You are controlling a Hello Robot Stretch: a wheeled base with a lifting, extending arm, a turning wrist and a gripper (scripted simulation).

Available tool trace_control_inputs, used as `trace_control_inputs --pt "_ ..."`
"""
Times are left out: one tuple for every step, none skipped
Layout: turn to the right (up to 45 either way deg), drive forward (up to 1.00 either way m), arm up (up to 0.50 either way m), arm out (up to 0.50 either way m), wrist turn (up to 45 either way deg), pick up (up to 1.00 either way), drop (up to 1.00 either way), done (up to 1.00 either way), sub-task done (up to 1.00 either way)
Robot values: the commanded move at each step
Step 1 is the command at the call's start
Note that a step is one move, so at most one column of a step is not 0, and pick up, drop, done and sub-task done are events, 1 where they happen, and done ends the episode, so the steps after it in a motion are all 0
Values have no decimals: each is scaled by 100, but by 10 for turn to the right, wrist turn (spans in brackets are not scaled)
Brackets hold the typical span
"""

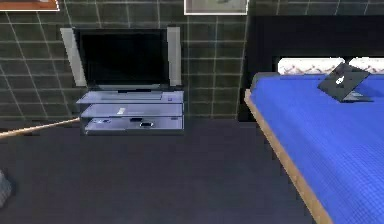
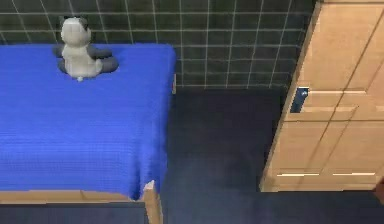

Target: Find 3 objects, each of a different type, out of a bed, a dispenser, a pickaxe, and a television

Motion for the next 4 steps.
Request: trace_control_inputs --pt "0 100 0 0 0 0 0 0 0" --pt "30 0 0 0 0 0 0 0 0" --pt "0 55 0 0 0 0 0 0 0" --pt "-450 0 0 0 0 0 0 0 0"
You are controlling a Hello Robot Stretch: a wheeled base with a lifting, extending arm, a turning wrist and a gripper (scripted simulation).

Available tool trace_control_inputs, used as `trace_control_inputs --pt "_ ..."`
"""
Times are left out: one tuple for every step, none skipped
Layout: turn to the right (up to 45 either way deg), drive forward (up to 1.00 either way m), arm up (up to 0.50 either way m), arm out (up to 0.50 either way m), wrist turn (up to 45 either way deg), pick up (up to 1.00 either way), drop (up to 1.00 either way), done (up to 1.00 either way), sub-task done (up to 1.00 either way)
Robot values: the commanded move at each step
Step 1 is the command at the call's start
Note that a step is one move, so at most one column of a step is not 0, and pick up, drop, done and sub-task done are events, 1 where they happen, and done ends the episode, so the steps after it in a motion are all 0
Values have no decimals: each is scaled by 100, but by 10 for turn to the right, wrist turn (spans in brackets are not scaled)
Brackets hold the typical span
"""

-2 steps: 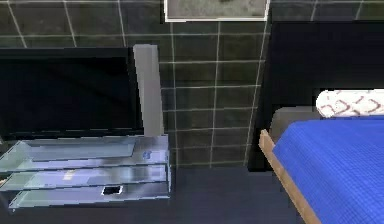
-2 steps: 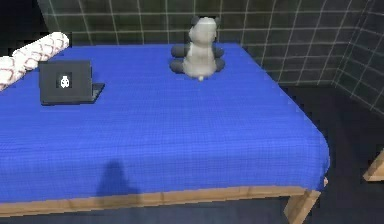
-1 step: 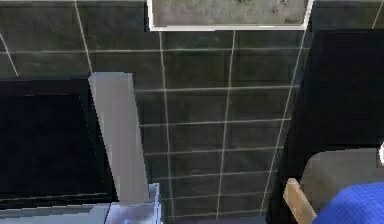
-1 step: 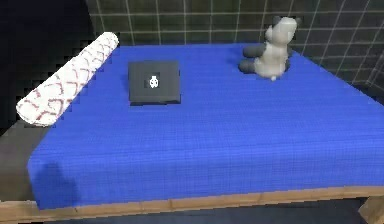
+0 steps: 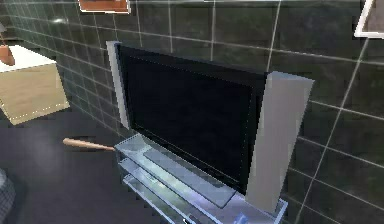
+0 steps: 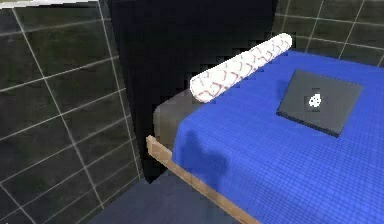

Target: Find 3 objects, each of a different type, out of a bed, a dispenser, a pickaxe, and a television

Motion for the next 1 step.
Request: trace_control_inputs --pt "0 0 0 0 0 0 0 100 0"
